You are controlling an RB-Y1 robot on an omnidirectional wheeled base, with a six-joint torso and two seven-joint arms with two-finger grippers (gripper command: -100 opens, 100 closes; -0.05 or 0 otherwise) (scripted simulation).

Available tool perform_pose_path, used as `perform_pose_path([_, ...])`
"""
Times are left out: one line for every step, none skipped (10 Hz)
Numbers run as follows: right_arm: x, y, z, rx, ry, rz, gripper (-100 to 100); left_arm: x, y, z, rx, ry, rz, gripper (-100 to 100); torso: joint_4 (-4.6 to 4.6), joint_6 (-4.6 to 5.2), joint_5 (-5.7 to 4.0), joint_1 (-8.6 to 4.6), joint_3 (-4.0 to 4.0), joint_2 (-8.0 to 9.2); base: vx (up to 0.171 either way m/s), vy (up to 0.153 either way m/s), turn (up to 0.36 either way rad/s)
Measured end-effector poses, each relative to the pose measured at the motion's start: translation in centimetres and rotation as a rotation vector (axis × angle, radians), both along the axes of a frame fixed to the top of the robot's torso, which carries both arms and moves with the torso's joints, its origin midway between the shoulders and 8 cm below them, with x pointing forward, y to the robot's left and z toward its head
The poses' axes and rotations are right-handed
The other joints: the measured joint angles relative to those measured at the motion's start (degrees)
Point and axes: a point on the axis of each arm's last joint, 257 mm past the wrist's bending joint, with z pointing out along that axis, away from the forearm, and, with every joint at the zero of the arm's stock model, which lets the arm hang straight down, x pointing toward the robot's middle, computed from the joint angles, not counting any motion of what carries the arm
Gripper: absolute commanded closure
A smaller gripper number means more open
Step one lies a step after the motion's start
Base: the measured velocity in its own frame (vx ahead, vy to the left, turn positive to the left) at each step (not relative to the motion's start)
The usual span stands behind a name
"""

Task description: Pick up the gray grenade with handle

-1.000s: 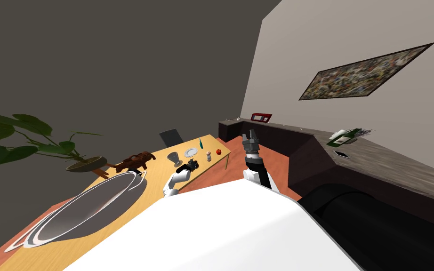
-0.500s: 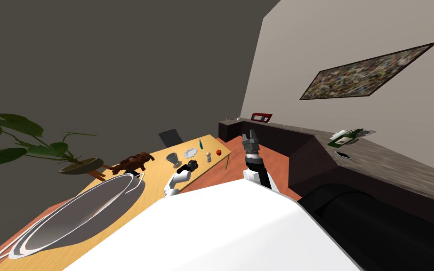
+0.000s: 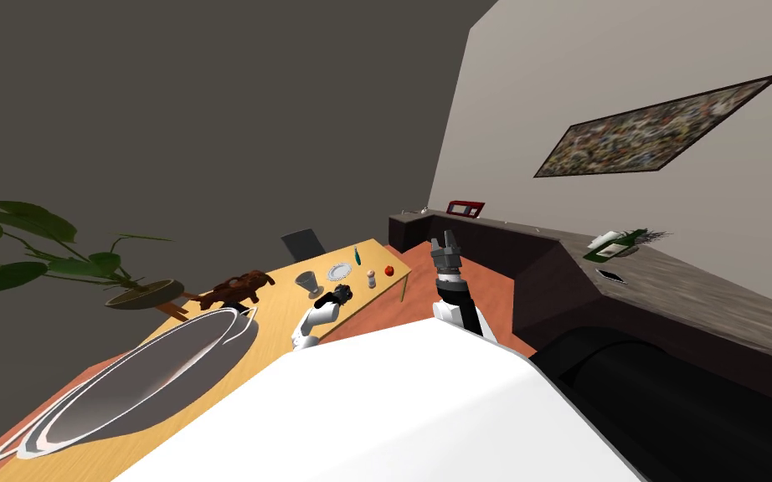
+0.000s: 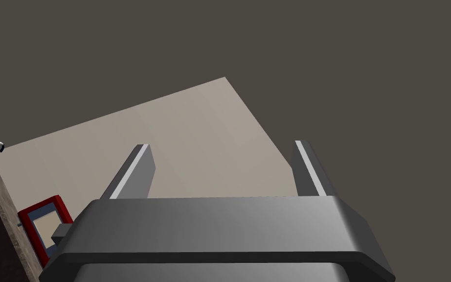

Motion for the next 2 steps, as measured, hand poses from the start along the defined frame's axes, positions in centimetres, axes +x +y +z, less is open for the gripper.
perform_pose_path([0.0, 0.0, 0.0, 0.0, 0.0, 0.0, 0, -0.01, 0.07, 0.39, 0.0, -0.001, -0.001, 100, 0.02, 0.0, 0.0, -0.01, 0.06, 0.1, -0.025, -0.004, 0.004])
perform_pose_path([0.0, 0.0, 0.0, 0.0, 0.0, 0.0, 0, -0.06, 0.08, 0.37, -0.001, 0.002, -0.001, 0, 0.02, 0.01, 0.0, -0.01, 0.03, 0.03, 0.0, 0.0, 0.0])
